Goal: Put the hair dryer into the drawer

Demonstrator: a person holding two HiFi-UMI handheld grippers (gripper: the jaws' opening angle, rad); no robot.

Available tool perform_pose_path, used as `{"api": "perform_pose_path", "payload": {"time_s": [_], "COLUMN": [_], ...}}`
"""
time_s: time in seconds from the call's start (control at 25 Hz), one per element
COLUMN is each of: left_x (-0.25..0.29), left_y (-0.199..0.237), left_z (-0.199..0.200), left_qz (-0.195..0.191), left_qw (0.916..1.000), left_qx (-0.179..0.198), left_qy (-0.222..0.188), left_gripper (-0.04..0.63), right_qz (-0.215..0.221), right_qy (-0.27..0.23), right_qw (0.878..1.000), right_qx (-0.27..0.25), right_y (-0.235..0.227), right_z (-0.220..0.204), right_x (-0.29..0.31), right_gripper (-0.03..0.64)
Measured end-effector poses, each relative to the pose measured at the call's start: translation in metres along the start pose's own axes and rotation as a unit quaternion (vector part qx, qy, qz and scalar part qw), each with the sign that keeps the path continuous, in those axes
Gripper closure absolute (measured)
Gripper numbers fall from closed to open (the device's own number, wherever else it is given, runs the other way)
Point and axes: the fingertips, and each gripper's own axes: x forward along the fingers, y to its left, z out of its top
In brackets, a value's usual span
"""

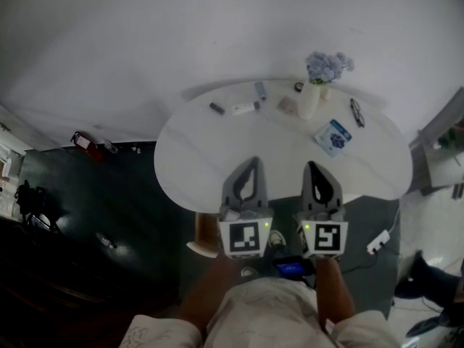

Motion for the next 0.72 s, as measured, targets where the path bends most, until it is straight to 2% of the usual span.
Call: {"api": "perform_pose_path", "payload": {"time_s": [0.72], "left_x": [0.009], "left_y": [-0.008], "left_z": [-0.003], "left_qz": [-0.005], "left_qw": [0.9999], "left_qx": [-0.010], "left_qy": [0.001], "left_gripper": [0.594], "right_qz": [-0.001], "right_qy": [0.000], "right_qw": [1.000], "right_qx": [-0.007], "right_y": [-0.014], "right_z": [0.004], "right_x": [0.008], "right_gripper": [0.617]}}
